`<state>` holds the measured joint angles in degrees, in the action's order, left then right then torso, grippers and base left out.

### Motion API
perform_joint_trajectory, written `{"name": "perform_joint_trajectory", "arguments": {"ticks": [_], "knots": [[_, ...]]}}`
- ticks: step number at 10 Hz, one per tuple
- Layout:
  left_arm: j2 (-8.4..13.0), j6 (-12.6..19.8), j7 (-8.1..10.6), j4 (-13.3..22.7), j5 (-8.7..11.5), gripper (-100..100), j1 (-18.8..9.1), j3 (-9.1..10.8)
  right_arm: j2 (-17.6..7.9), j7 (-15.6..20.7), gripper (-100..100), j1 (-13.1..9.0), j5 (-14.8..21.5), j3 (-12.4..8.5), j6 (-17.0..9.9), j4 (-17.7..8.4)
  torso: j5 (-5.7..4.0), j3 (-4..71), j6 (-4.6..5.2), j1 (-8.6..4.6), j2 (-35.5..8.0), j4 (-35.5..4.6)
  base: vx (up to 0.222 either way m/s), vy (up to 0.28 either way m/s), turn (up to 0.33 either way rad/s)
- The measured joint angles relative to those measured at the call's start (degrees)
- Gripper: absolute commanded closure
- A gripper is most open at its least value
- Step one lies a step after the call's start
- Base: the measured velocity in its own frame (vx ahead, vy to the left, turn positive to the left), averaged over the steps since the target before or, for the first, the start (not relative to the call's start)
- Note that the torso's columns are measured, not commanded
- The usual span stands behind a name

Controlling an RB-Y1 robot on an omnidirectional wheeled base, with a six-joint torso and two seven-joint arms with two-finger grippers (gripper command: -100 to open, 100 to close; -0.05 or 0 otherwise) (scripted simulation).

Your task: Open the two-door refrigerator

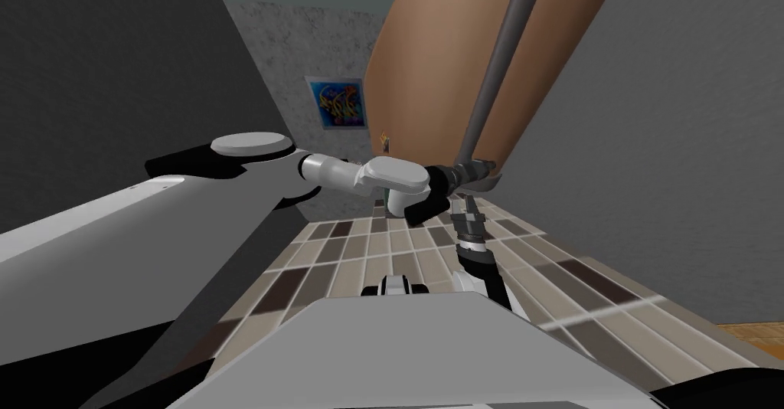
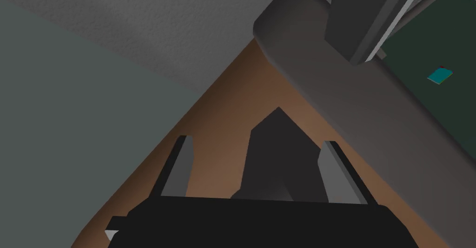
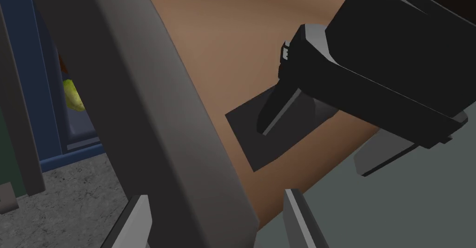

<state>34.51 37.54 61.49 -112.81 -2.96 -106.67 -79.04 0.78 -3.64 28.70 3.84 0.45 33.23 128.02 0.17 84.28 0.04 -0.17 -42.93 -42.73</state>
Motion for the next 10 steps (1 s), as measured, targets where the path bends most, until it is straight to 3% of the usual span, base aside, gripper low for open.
{"name": "perform_joint_trajectory", "arguments": {"ticks": [2, 4, 6, 9, 10], "knots": [[3.4, -3.1, -3.28, -0.5, 3.4, -100, 4.1, 3.06, 0.0, 0.0, 0, 0.0, 0.0, 0.0, 0.0, 0.0, -0.14, 0.4, -0.04, 0.01, 0.6, 0.2, -0.033, -0.050, 0.010], [4.8, -4.0, -6.10, -0.8, 6.4, -100, 7.5, 6.10, 0.0, 0.0, 0, 0.0, 0.0, 0.0, 0.0, 0.0, 0.10, 0.5, -0.16, 0.62, 0.8, 0.3, 0.006, -0.006, -0.012], [5.1, -4.9, -6.79, -0.8, 6.8, -100, 11.2, 8.98, 0.0, 0.0, 0, 0.0, 0.0, 0.0, 0.0, 0.0, 0.23, 0.7, -0.36, 0.80, 0.9, 0.3, -0.005, 0.005, -0.005], [3.8, -4.3, -6.80, -0.3, 6.8, -100, 16.3, 13.07, 0.0, 0.0, 0, 0.0, 0.0, 0.0, 0.0, 0.0, 0.21, 0.8, -0.41, 0.74, 1.2, 0.4, -0.003, -0.005, -0.002], [4.2, -4.2, -6.28, -0.9, 7.2, -100, 15.8, 12.80, 0.0, 0.0, 0, 0.0, 0.0, 0.0, 0.0, 0.0, 0.13, 0.7, -0.28, 0.61, 1.1, 0.4, 0.036, -0.030, 0.012]]}}
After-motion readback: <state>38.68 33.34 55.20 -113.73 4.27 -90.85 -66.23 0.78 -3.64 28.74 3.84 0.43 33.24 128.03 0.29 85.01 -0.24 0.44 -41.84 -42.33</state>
